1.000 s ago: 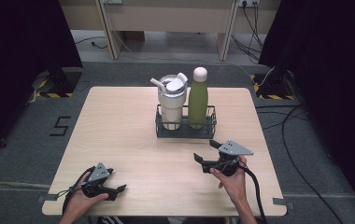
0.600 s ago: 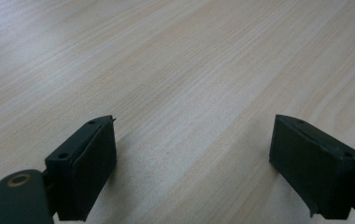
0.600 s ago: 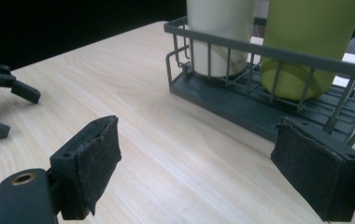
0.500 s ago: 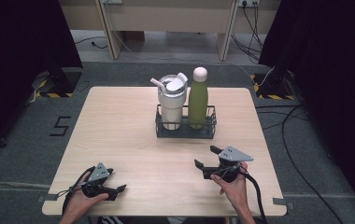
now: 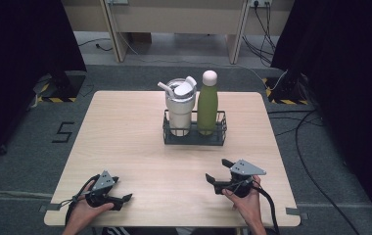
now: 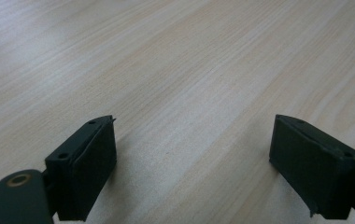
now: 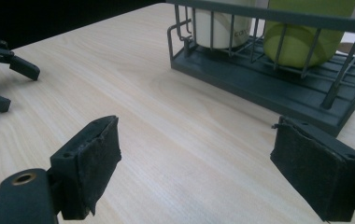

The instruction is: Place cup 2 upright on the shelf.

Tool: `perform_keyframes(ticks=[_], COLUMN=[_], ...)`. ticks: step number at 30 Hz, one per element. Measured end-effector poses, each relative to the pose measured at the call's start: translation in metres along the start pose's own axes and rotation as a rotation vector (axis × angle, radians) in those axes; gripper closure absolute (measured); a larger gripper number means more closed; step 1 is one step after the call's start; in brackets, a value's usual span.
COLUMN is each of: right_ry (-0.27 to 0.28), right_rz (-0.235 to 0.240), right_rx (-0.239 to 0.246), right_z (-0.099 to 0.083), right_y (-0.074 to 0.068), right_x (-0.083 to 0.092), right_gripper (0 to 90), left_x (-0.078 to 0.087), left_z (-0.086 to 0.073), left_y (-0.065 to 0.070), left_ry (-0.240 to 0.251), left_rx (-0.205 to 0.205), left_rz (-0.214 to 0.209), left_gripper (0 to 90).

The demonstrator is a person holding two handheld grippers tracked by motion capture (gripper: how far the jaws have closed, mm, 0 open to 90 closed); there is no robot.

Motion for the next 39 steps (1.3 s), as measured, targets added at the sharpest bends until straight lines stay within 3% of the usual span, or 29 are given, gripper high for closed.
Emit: perform_keyframes(ticks=[21,39], right_ry=[-0.045,-0.135], right_rz=[-0.022,-0.023], right_rx=[-0.012,0.015], right_z=[-0.025,-0.045], right_y=[-0.001,-0.009], right_x=[0.009,0.006], right_gripper=[15.4,15.5], left_x=[0.0,0.0], left_z=[0.0,0.0], left_y=[0.0,0.0], left_ry=[0.0,0.0], left_rx=[-0.001,0.0], left_rz=[0.0,0.0], left_gripper=[14.1,14.1])
Point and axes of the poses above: each handheld gripper's, and its own axes: x roughly backward along the jaws, z roughly out of its top, y roughly to its right, the point moved 6 cm from there along -x, roughly forward along the jaws, and after that the axes turned 2 degrees about z, right-handed, at the moved point
